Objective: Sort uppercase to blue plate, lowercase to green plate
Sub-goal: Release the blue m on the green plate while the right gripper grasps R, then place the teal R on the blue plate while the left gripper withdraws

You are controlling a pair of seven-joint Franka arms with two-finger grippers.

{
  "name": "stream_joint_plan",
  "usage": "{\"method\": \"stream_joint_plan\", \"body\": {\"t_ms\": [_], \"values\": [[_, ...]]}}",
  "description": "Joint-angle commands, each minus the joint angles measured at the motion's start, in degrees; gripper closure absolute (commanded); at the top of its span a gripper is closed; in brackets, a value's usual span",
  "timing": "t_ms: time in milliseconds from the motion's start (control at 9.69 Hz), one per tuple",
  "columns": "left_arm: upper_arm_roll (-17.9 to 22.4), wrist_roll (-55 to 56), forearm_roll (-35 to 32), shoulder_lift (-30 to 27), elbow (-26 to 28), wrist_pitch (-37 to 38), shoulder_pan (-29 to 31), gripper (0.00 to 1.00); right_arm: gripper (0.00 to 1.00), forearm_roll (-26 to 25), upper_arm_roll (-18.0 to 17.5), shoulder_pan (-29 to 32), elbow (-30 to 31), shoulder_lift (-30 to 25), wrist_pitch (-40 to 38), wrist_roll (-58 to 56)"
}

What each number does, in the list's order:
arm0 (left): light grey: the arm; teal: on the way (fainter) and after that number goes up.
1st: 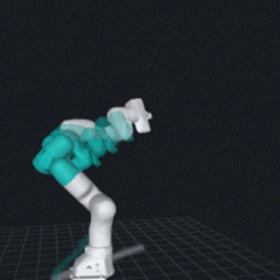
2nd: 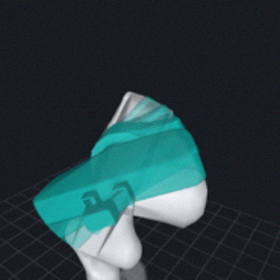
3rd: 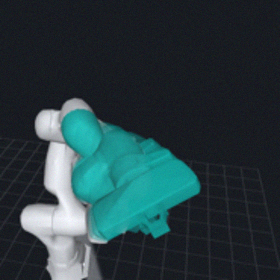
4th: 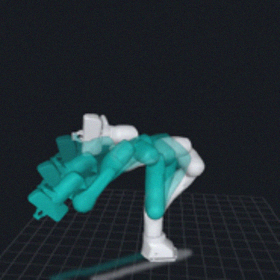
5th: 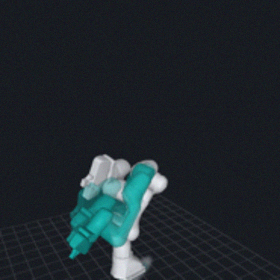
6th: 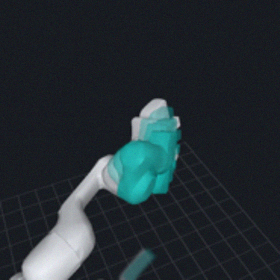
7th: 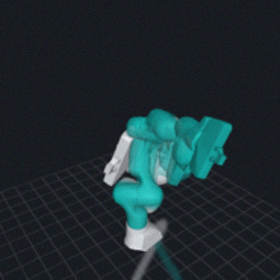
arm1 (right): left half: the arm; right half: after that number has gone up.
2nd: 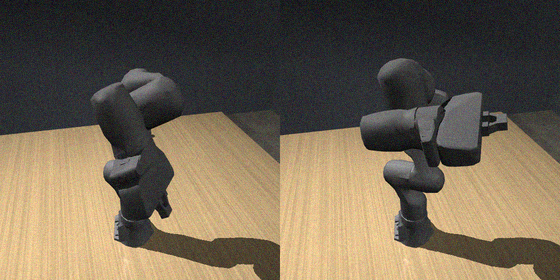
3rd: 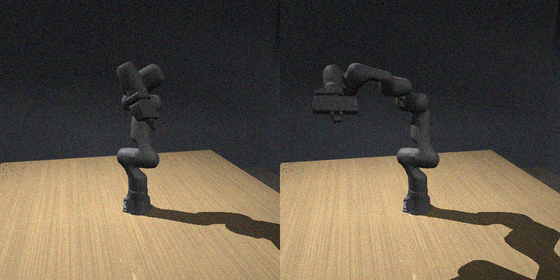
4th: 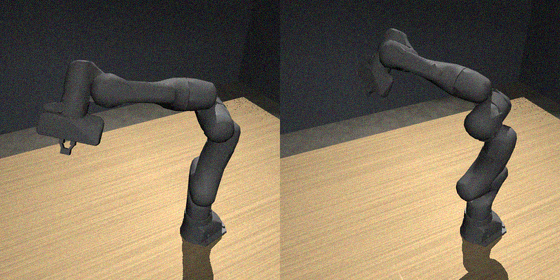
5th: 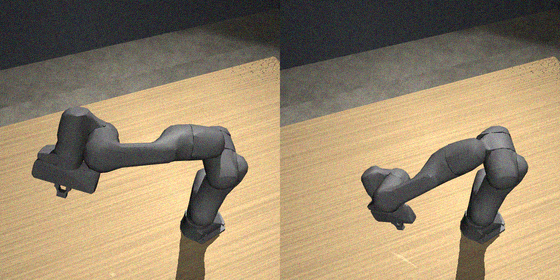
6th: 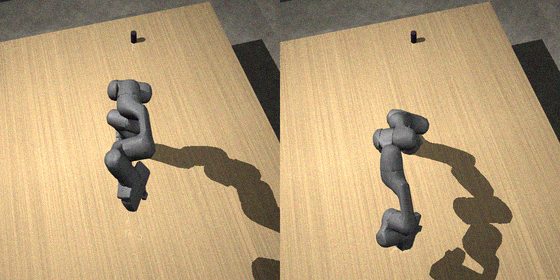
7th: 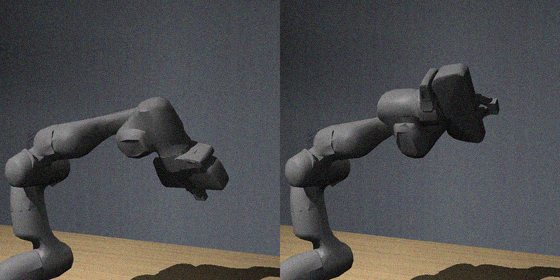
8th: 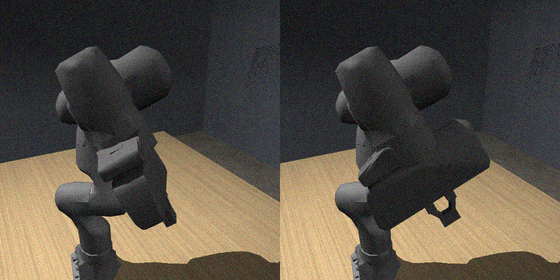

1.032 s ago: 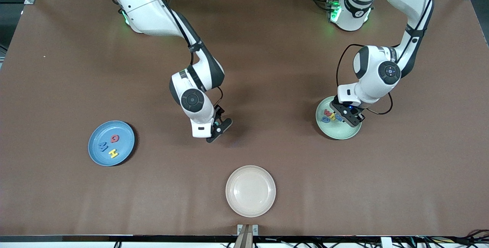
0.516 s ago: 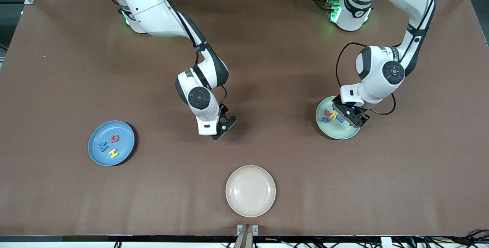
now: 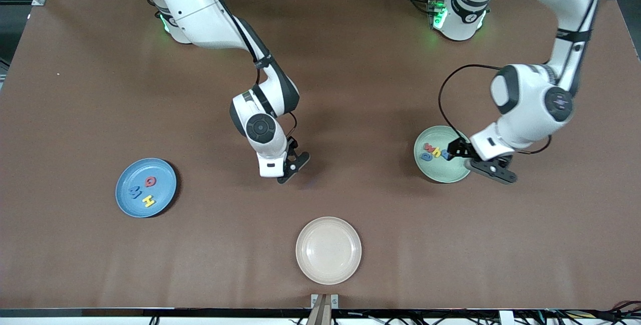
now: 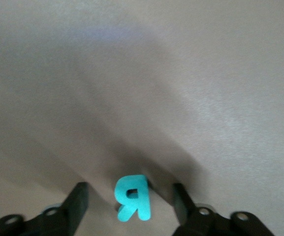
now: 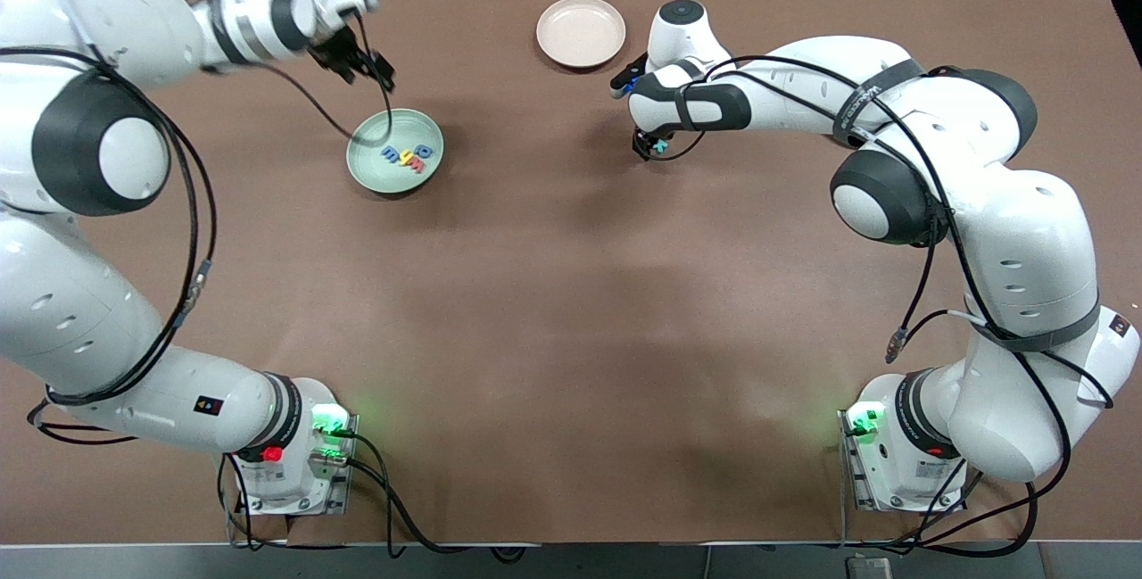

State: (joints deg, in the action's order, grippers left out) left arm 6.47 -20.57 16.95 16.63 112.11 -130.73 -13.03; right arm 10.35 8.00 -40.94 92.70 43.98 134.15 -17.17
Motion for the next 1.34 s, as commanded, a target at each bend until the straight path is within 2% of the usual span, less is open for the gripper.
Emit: {"method": "stream_joint_plan", "body": {"t_ms": [0,103,310,413,619,825,929,1032,1238], "values": [[2.3,7.4,-4.6,0.5,-13.3,15.5,2.3,0.0,1.0,1.0,-0.2,-0.3,2.4,-0.6,2.0,0.3],[2.3,13.7,-8.9,0.1,-18.0,20.5,2.7,0.0,1.0,1.0,-0.2,-0.1,2.4,-1.1,1.8,0.3],[2.3,26.1,-12.1,-4.4,-20.6,24.8,2.7,0.0,1.0,1.1,0.2,0.3,2.2,-2.6,1.2,1.3],[2.4,27.0,-13.1,-6.3,-22.4,25.4,3.1,0.0,1.0,1.0,0.9,0.5,2.3,-3.8,0.8,3.8],[2.5,26.9,-13.3,-6.6,-28.7,30.5,3.5,0.0,1.0,0.9,3.9,2.2,2.1,-7.1,-3.6,5.0],[2.2,26.8,-13.3,-7.5,-29.9,32.6,3.5,0.0,1.0,-0.4,5.5,7.1,2.2,-10.8,-8.8,4.2],[2.1,26.8,-13.2,-9.5,-29.9,34.5,3.4,0.0,1.0,-3.5,6.2,9.5,2.3,-11.9,-10.8,3.4],[2.0,27.0,-13.1,-10.1,-30.3,37.3,2.8,0.0,1.0,-5.9,6.3,13.7,2.3,-12.3,-12.1,2.2],[2.0,26.8,-12.6,-10.2,-30.9,37.7,3.4,0.0,1.0,-6.6,6.3,20.5,2.3,-12.3,-14.1,-4.2]]}}
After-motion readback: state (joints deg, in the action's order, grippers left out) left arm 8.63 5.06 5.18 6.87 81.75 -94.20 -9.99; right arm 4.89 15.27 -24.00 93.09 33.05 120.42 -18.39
